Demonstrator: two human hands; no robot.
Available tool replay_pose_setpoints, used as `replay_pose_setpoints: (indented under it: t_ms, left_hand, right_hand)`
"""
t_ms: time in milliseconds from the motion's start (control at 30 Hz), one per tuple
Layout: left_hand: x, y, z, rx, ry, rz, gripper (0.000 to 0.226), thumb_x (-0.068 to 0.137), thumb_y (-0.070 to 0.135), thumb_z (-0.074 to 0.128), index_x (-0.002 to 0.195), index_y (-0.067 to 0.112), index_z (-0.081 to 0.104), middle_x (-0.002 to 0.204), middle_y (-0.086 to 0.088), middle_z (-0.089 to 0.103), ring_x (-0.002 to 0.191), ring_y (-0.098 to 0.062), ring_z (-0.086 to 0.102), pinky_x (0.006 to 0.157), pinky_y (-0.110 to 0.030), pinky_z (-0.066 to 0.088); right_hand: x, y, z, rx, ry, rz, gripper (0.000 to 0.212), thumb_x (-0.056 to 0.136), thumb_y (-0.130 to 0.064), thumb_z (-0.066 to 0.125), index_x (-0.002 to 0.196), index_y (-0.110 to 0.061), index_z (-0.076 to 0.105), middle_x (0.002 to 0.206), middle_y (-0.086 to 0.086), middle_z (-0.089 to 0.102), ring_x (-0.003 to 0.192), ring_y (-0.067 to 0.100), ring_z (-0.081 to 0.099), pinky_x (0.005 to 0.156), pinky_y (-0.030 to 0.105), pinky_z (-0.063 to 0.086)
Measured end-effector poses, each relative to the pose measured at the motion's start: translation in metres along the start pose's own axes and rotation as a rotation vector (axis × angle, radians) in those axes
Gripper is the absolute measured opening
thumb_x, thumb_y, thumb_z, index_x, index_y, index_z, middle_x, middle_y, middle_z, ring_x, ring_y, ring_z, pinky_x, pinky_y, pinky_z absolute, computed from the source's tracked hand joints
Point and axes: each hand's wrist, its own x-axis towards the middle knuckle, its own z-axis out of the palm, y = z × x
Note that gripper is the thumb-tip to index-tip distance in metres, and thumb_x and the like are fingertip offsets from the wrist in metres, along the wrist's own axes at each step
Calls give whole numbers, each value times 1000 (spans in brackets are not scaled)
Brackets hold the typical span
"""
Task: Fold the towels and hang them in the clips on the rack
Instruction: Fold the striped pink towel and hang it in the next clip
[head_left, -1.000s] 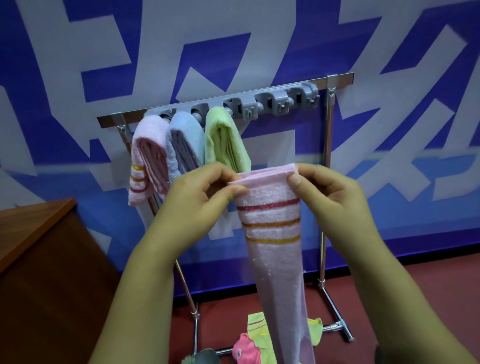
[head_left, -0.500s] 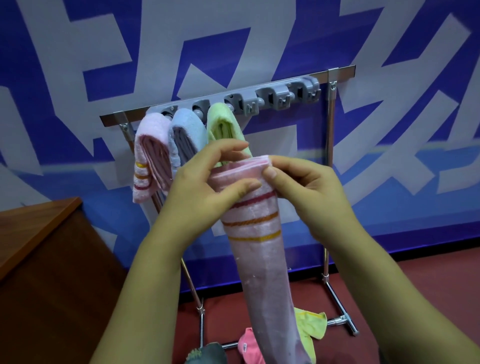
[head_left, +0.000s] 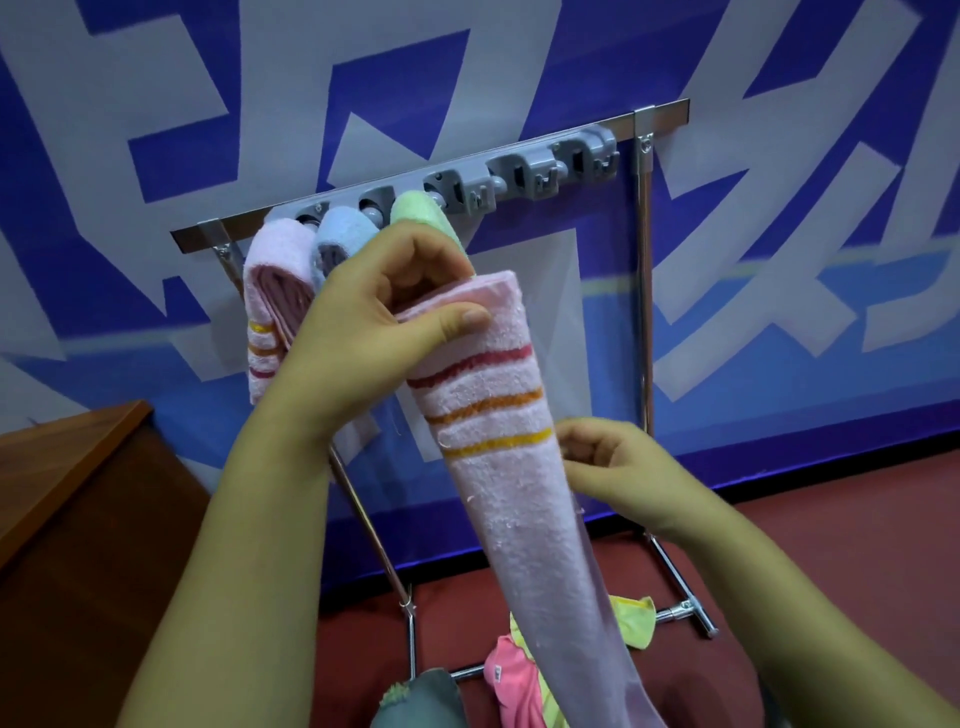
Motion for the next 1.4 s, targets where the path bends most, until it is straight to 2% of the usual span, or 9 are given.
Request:
replay_pose_setpoints:
  t_ms: [167,433,567,767,1000,1067,1133,1233,1400]
  left_hand:
    - [7,-2,-3,57,-8,-6,23,74,22,70,89,33,56,84,25,63,85,1,62,74,-17,53]
    - [7,-7,-8,90,66,-12,24,73,26,72,91,33,57,92,14,63,90,-5,62,81,-24,54]
    - [14,-5,-10,108,90,-17,24,75,23,73,92,29,58,91,11,63,88,-5,62,81,-25,54]
    - [24,-2,-14,107,111,-30,22,80,8,70,94,20,57,90,10,62,84,1,61,77,-17,52]
    - [27,-4,-19,133,152,-28,23,79,12,71,86,25,54,86,7,59,80,-1,59,75,-18,53]
    - [26,-4,-20,147,149,-27,24,79,12,71,86,26,53,86,8,59,79,0,58,74,-18,53]
    - [26,-3,-21,151,143,-24,25,79,11,71,86,27,52,86,9,58,78,2,58,73,-16,53]
    - [24,-4,-25,167,147,-27,25,79,14,71,85,29,52,86,10,59,78,2,59,72,-14,52]
    - [21,-9,-32,163,170,-39,26,79,12,71,82,30,53,82,10,59,76,1,58,71,-16,51]
  right_hand:
    - [-1,19,-4,-15,147,6,12,79,4,68,82,-7,65,76,-1,70,73,11,63,71,23,52]
    - [3,33,4,-251,288,-105,16,83,-13,70,77,-16,55,70,-12,57,69,6,53,67,30,46]
    - [5,48,12,-404,389,-191,31,86,-7,60,78,-28,40,75,-19,53,64,3,46,64,16,40]
    - [10,60,9,-525,318,-291,32,65,3,42,67,-27,52,74,-13,54,71,5,52,68,14,38]
    - [6,60,7,-413,247,-203,16,72,-35,54,70,-46,65,86,-11,60,83,6,61,79,12,42]
    - [5,59,8,-441,216,-208,5,71,-47,64,74,-44,66,85,-13,60,85,5,62,79,11,43]
    - [4,62,9,-497,215,-217,17,68,-52,69,75,-37,69,83,-12,60,83,5,62,77,14,44]
    - [5,63,10,-526,248,-254,20,72,-46,67,72,-26,69,79,-9,59,77,8,60,73,17,45]
    - [4,61,13,-479,316,-251,14,75,-36,56,62,-31,51,69,-11,50,61,6,47,61,15,37]
